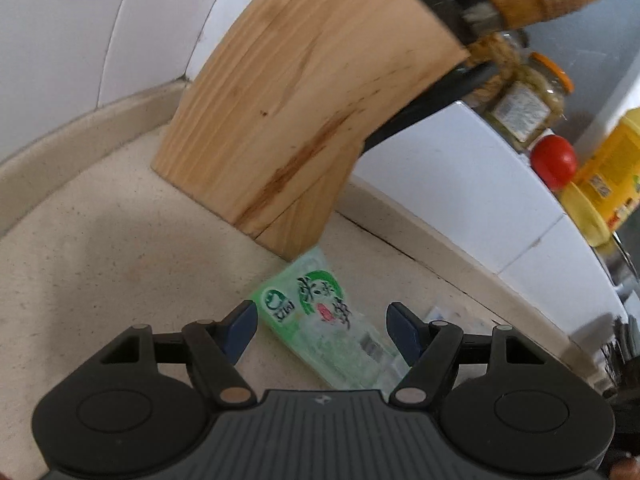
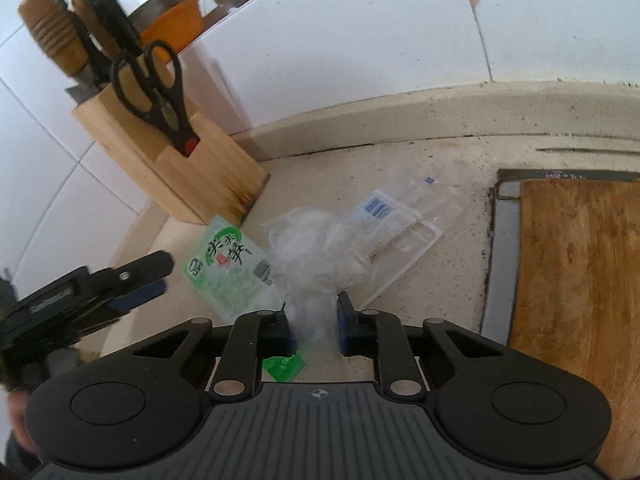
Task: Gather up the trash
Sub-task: 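Grasp the clear plastic bag with the right tool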
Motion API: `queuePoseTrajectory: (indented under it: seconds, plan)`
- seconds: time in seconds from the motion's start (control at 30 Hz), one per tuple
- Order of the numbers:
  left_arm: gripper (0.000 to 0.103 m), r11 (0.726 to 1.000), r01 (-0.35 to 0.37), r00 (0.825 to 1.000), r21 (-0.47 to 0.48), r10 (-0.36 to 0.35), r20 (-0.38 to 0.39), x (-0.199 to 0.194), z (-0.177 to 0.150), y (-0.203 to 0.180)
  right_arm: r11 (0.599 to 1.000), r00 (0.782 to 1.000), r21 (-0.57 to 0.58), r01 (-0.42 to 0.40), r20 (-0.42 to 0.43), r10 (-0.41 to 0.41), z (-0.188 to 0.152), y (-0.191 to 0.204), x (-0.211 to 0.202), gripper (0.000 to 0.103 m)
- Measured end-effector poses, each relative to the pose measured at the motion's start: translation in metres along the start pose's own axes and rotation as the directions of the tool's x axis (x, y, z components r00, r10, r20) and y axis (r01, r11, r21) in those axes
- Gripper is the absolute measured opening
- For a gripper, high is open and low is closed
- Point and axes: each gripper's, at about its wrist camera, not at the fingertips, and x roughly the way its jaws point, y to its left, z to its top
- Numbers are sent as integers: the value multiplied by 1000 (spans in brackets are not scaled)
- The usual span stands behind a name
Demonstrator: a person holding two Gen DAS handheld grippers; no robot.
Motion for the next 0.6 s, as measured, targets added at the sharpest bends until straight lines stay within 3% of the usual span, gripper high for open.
queuePoseTrajectory:
  seconds: [0.2,0.43,0.6]
  plan:
    - [64,998,39,999,-50,-41,-21,20,-1,11,999,1000,34,-13,-15,14,0,-10,3,36]
    - [63,991,89,996,-99,-89,4,22,-4,15,998,1000,54,-18,-7,19,0,-17,3,41]
    - [58,985,157,987,-65,-159,-29,34,-8,0,993,997,92,-70,-1,71,4,-21,7,52]
